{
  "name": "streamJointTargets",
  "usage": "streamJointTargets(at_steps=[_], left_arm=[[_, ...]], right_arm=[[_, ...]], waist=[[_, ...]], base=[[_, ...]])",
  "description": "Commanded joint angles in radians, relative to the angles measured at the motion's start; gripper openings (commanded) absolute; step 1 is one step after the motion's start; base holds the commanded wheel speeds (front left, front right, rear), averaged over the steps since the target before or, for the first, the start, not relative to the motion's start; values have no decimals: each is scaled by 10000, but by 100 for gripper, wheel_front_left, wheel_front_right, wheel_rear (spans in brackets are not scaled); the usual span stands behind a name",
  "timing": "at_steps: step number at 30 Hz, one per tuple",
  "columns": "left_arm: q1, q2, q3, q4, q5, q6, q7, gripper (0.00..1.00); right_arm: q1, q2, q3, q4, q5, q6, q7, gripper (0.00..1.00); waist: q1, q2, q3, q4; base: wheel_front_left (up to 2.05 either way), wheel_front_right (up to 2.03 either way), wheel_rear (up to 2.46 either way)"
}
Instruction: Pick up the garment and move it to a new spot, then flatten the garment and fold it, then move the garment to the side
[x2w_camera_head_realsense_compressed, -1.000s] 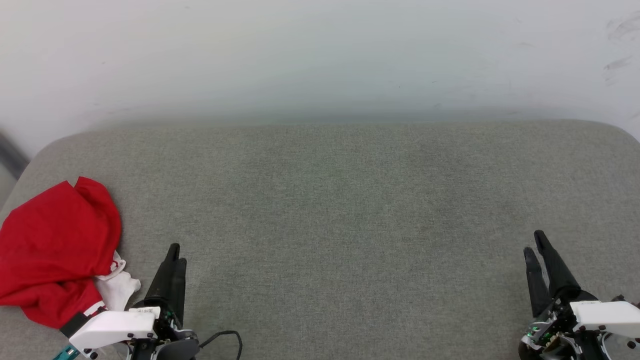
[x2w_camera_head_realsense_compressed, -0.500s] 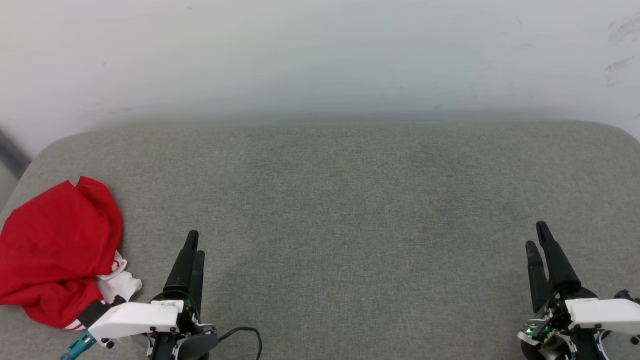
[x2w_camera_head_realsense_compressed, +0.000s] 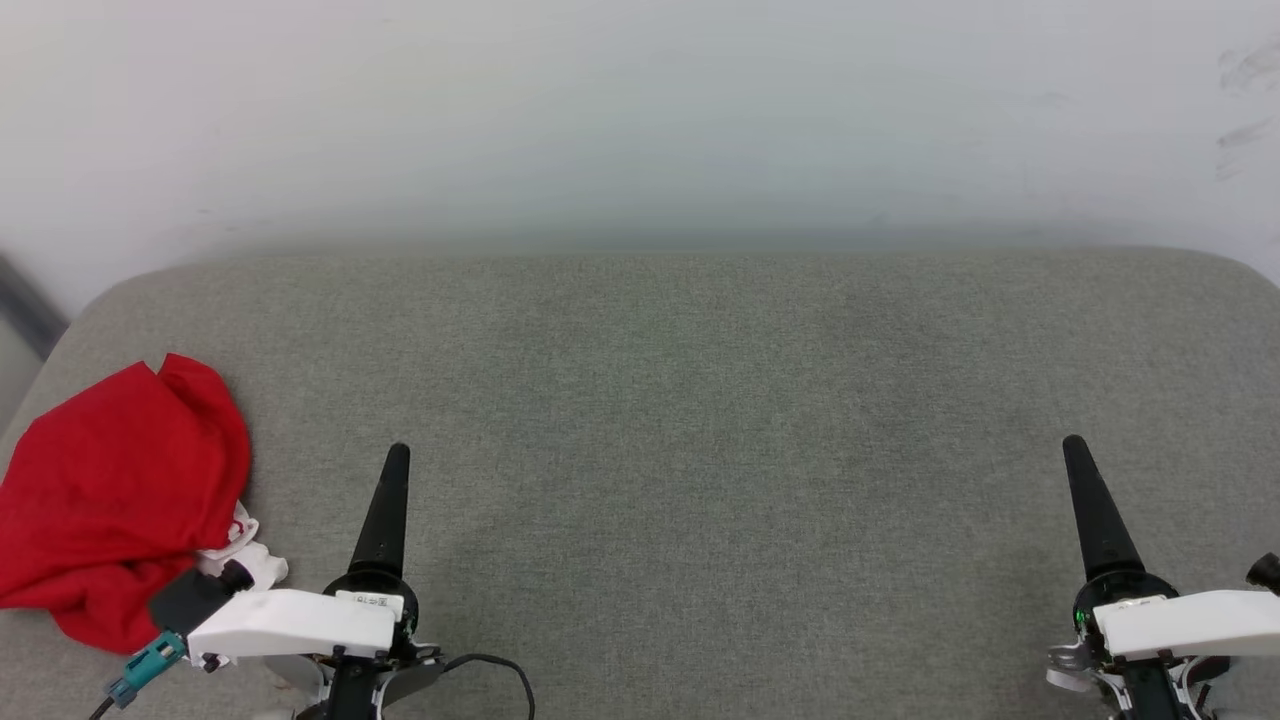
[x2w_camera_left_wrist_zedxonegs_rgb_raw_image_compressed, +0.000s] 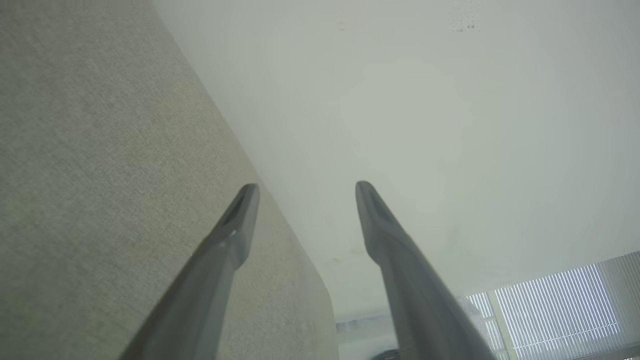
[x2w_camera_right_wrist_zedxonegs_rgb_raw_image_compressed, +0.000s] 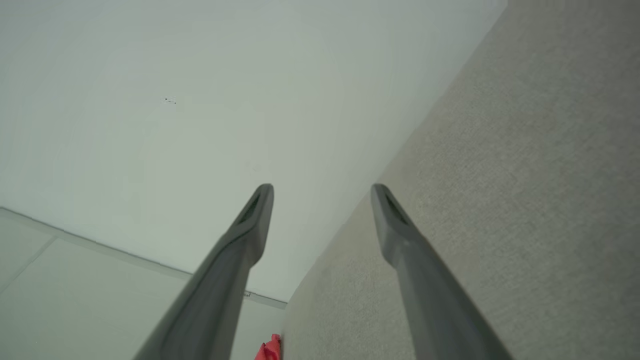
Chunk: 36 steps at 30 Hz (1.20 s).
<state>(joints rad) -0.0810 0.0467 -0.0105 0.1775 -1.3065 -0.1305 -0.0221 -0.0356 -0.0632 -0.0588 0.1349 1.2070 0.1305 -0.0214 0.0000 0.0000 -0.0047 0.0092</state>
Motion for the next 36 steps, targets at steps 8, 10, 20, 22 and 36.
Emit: streamJointTargets(at_steps=[8,10,20,22,36], left_arm=[[-174,30,-363,-316,1914,33,-362,100],[-193,30,-441,-323,2375,48,-433,100],[-204,33,-735,-353,4498,186,-756,100],[-190,34,-759,-344,4922,226,-819,100],[-136,88,-932,-215,7095,335,-1191,100]], right_arm=[[71,29,-30,-660,-2180,2,-101,100],[94,33,-18,-772,-2686,3,-74,100],[289,52,3,-1241,-4865,2,113,100],[318,68,-19,-1318,-5186,2,159,100],[525,122,-126,-1710,-6977,2,329,100]], waist=[[0,0,-28,28],[0,0,-33,33],[0,0,-68,57],[0,0,-76,65],[0,0,-93,157]], base=[[0,0,0],[0,0,0],[0,0,0],[0,0,0],[0,0,0]])
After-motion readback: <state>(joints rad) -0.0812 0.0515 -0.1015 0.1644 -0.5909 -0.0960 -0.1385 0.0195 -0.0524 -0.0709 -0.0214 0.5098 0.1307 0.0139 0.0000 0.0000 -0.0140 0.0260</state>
